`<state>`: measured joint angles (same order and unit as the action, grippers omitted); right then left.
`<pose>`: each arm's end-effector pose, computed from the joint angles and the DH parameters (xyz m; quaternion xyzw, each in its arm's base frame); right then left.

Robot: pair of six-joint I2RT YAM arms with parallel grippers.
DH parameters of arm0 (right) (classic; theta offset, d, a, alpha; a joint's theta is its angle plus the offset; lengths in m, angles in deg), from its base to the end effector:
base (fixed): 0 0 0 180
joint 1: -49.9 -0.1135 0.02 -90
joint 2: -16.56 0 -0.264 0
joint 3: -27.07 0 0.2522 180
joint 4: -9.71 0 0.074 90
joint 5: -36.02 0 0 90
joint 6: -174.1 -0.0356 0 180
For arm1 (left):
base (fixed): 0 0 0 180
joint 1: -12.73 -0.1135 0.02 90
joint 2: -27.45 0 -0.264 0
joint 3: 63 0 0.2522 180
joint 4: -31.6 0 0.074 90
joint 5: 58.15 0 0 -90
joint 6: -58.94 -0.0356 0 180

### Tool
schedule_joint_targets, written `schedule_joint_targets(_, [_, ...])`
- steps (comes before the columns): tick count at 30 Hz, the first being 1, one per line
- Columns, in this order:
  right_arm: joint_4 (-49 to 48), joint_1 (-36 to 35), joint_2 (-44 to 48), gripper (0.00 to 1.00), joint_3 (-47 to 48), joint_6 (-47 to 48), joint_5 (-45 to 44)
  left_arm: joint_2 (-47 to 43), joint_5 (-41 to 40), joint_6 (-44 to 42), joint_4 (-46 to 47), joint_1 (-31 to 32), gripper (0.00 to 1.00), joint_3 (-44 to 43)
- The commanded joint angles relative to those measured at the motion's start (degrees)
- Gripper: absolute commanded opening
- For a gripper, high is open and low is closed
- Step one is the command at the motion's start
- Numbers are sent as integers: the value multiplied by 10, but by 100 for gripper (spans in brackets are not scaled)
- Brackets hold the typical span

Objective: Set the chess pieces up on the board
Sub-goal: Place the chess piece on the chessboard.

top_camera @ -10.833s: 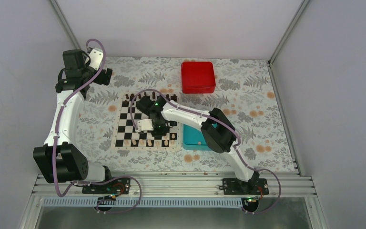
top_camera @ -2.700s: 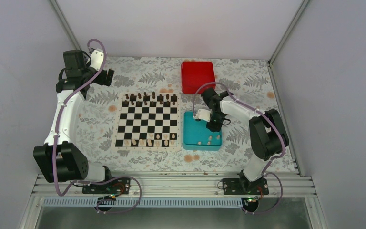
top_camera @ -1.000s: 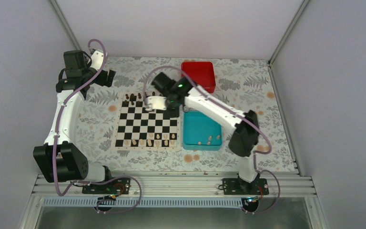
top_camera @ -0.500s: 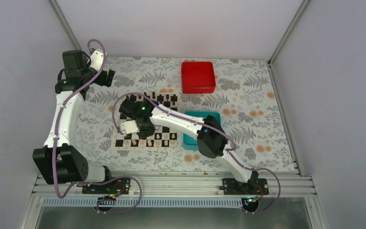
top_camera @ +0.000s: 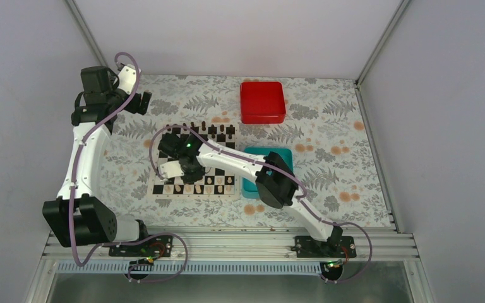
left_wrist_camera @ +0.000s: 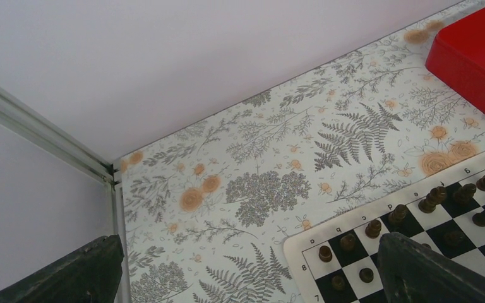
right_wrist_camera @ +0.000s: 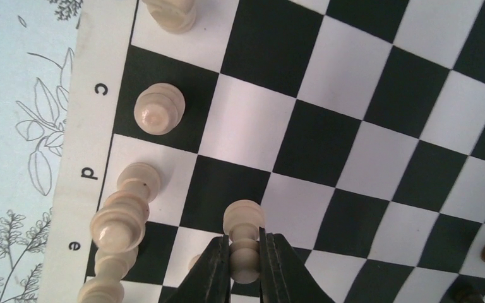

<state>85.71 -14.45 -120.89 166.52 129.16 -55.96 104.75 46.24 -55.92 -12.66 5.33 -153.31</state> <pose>0.2161 0.4473 0.1955 -0.8067 0.5740 0.0064 0.1401 0.2991 0.0299 0.3715 0.1919 0.8452 0.0304 0.4978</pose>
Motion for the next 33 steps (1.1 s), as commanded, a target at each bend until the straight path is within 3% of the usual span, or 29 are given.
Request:
schedule_joint_targets(1, [-6,2,-18,11,-4,11,12,-14,2,-6,11,-4,100,5])
schedule_joint_targets(33, [-7,12,-40,13,-13,16,15,-10,9,-8,13,-4,100,8])
